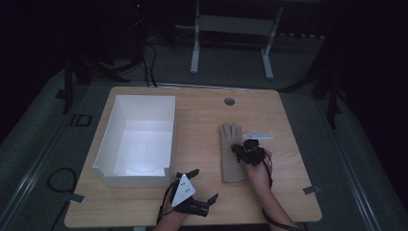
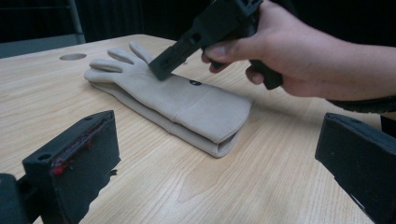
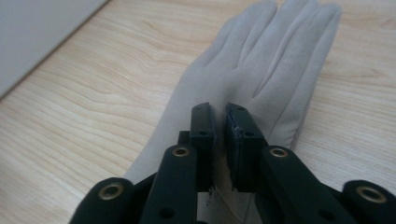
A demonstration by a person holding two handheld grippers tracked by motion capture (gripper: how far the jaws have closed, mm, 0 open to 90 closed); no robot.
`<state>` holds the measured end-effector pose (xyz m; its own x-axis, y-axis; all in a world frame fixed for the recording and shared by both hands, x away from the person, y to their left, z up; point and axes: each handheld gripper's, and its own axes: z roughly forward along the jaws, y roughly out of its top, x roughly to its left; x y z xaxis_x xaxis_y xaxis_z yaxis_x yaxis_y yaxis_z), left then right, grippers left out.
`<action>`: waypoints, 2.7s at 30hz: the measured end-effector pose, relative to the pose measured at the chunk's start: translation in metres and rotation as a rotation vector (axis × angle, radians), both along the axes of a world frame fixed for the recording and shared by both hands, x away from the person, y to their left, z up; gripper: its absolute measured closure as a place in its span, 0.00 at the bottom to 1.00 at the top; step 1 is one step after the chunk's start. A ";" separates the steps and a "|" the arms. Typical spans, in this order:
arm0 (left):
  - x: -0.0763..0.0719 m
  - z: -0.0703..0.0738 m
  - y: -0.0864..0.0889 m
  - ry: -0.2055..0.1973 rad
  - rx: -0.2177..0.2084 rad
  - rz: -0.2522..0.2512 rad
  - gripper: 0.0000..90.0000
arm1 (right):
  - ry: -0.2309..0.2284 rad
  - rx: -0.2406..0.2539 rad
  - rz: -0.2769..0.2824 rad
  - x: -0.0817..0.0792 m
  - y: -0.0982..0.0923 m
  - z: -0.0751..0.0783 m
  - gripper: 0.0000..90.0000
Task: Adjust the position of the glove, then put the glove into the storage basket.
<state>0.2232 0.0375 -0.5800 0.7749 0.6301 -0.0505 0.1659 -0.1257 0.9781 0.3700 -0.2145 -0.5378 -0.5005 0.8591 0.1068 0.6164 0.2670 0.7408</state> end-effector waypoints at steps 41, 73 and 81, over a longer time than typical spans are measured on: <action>0.052 0.035 -0.064 0.064 0.199 -0.245 0.13 | -0.072 0.089 0.118 0.014 -0.053 0.045 0.24; 0.086 0.019 -0.067 0.167 0.362 -0.350 0.48 | 0.199 0.098 0.126 0.079 -0.023 -0.018 0.58; 0.081 0.013 -0.070 0.123 0.411 -0.368 0.47 | 0.181 0.107 0.131 0.074 -0.020 -0.019 0.68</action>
<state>0.3045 -0.0321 -0.5667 0.9511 0.3066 0.0386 0.1486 -0.5634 0.8127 0.4441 -0.2344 -0.5564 -0.5713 0.7673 0.2915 0.7069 0.2795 0.6498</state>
